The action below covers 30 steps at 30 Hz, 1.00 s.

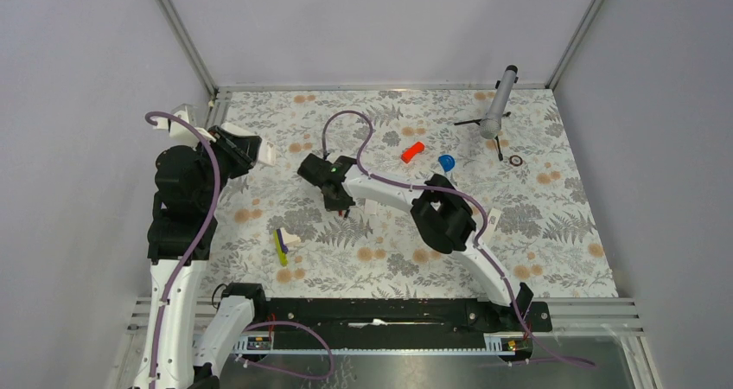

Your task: Load the batteries into the remote control

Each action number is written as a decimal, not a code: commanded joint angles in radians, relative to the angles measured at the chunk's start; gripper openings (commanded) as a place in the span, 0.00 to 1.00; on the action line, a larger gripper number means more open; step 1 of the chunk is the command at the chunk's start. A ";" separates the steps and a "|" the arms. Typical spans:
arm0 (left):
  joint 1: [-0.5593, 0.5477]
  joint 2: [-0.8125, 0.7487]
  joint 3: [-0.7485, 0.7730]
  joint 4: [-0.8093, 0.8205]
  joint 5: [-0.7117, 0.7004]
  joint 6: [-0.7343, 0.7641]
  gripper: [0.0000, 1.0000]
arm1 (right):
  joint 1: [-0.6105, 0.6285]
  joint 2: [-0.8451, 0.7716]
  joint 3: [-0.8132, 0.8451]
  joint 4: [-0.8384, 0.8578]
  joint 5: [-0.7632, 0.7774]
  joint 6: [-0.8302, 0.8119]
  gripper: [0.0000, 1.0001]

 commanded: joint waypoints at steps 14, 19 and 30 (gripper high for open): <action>0.003 -0.015 -0.014 0.068 0.106 0.008 0.00 | -0.066 -0.338 -0.028 0.097 0.001 -0.051 0.00; 0.003 0.020 -0.067 0.169 0.260 -0.060 0.00 | -0.161 -0.598 -0.289 0.223 -0.115 -0.007 0.00; -0.127 0.307 -0.199 0.467 0.427 -0.360 0.00 | -0.233 -0.817 -0.388 0.189 -0.429 0.187 0.00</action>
